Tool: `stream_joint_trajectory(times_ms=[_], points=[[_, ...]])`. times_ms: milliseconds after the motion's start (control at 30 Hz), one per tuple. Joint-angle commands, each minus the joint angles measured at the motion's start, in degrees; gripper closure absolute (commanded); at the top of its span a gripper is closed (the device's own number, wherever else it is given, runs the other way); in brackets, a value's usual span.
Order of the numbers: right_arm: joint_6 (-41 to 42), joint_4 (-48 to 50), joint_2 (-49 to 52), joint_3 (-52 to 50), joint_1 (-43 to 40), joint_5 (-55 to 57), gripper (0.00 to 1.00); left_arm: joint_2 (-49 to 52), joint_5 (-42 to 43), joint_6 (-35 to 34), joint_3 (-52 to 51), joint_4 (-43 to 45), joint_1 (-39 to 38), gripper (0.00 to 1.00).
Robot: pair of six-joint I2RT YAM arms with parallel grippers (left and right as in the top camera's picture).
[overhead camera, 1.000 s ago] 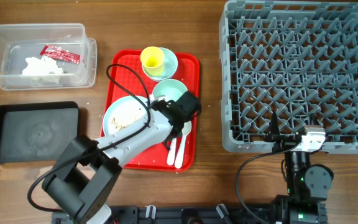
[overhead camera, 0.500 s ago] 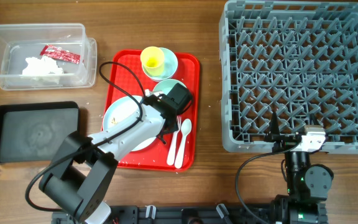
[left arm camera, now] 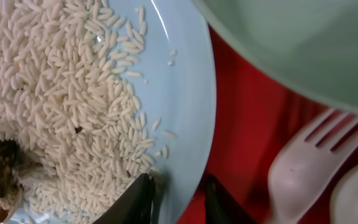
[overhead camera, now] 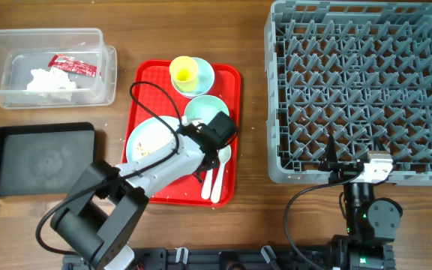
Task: Sort waste into correct bins and load items into the dishwasher rack
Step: 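Grasp the rim of the light-blue plate with left gripper, then lift the plate and carry it over the black tray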
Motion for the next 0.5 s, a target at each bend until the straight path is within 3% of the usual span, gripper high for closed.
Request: stream_joint_trajectory(times_ms=[0, 200, 233, 467], points=[[-0.83, 0.11, -0.22, -0.07, -0.31, 0.72, 0.0, 0.76, -1.22, 0.22, -0.42, 0.09, -0.72, 0.79], [-0.81, 0.11, -0.22, -0.07, -0.31, 0.74, 0.0, 0.74, -4.42, 0.22, -0.39, -1.42, -0.7, 0.9], [-0.83, 0.11, -0.22, -0.07, -0.31, 0.74, 0.0, 0.74, -4.42, 0.2, -0.39, -1.66, -0.7, 0.96], [-0.83, 0.11, -0.22, -0.07, -0.31, 0.74, 0.0, 0.72, -5.77, 0.22, 0.7, -3.76, -0.7, 0.96]])
